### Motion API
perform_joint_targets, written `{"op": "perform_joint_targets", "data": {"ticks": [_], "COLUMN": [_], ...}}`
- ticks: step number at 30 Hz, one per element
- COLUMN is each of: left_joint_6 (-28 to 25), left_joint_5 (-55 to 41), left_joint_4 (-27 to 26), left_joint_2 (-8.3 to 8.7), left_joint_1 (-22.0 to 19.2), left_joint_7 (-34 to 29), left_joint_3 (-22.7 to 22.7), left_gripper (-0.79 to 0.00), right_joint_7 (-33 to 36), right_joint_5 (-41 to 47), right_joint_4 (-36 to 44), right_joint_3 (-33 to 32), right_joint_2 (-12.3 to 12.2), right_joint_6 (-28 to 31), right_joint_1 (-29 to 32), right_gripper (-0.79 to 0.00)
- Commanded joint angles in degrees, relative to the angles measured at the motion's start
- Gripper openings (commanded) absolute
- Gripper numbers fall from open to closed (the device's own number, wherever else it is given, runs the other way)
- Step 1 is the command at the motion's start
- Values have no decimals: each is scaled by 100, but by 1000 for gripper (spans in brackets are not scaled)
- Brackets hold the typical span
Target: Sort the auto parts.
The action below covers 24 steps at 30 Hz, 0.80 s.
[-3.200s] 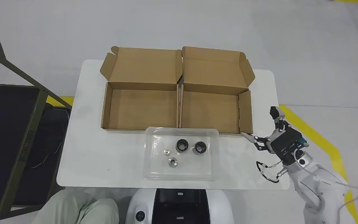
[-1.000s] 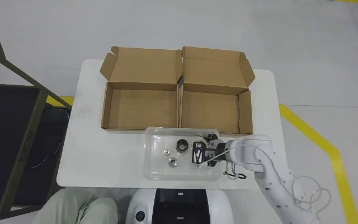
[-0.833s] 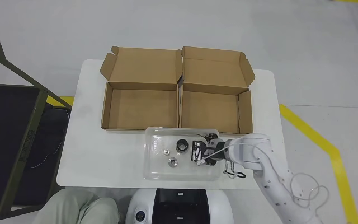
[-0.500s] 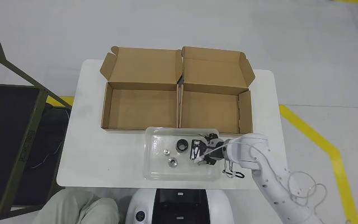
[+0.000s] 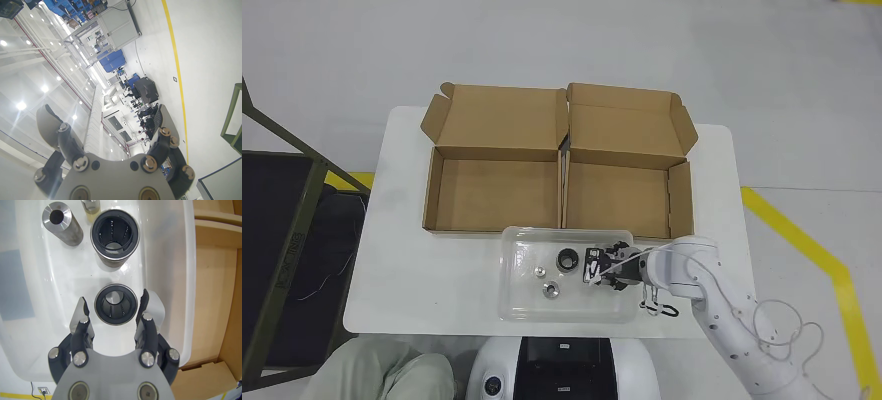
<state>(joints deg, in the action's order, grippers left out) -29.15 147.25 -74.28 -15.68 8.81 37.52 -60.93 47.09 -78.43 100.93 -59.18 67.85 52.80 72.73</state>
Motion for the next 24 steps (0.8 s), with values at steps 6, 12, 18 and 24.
{"op": "perform_joint_targets", "data": {"ticks": [6, 12, 18, 24], "left_joint_6": [0, 0, 0, 0], "left_joint_5": [0, 0, 0, 0], "left_joint_4": [0, 0, 0, 0], "left_joint_2": [0, 0, 0, 0], "left_joint_1": [0, 0, 0, 0], "left_joint_7": [0, 0, 0, 0], "left_joint_3": [0, 0, 0, 0], "left_gripper": [0, 0, 0, 0], "right_joint_7": [-57, -69, -170, -223], "right_joint_5": [17, 53, 113, 217], "right_joint_4": [-71, -53, 265, 562], "right_joint_3": [71, 113, 11, -175], "right_joint_2": [-36, -68, -136, -204], "right_joint_6": [16, 14, 43, -148], "right_joint_1": [-40, -82, 13, 200], "right_gripper": [-437, -785, -785, -785]}}
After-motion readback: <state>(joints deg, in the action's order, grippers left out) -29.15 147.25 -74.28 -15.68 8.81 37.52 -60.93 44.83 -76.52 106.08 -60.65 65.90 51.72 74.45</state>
